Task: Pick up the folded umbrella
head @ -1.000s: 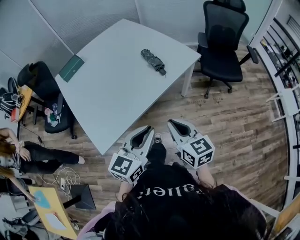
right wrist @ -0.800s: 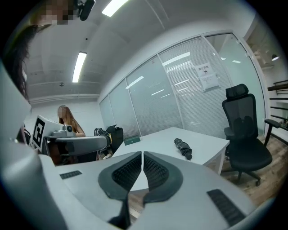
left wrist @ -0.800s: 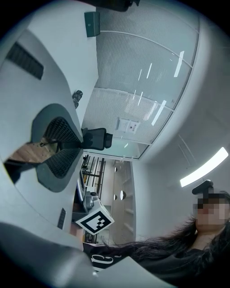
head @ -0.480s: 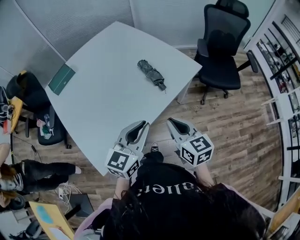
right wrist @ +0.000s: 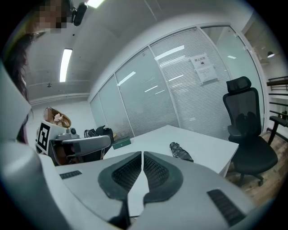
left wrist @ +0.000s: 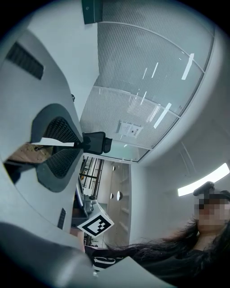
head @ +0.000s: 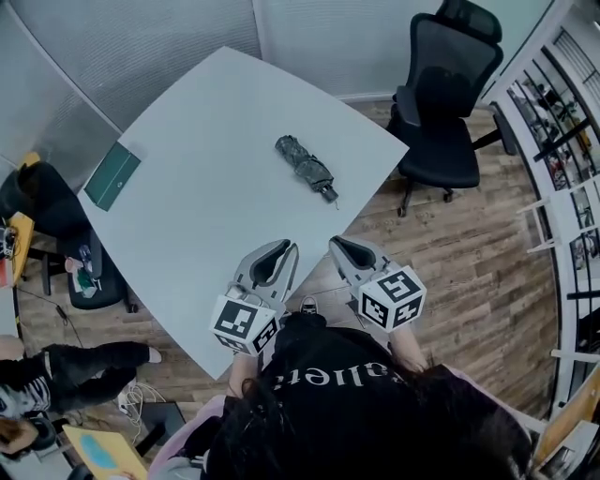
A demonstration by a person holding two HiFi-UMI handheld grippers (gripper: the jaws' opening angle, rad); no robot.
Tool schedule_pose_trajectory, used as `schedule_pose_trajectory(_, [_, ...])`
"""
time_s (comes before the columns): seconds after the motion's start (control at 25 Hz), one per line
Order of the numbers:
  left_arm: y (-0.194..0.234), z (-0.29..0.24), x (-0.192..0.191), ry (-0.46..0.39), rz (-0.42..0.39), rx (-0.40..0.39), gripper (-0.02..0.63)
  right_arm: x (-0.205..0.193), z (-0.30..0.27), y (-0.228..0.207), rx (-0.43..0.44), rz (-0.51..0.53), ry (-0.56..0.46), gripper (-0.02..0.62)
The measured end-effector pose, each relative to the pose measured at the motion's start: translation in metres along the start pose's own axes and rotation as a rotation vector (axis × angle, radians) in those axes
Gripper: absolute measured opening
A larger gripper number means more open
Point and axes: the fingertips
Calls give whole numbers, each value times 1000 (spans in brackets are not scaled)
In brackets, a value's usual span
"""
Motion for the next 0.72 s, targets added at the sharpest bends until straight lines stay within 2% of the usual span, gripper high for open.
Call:
schedule_pose_trajectory(0.32, [25,-10,-1,3,23,-23,57,5,-27,-5,-21,-2,23,28])
schedule_pose_trajectory(0.72, [31,-18,-7,22,42,-17,57,3,-36,-13,-16,-1,52,28])
Point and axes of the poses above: the fingertips, and each gripper's own axes: z backward along the fingers, y to its left, x out of its top
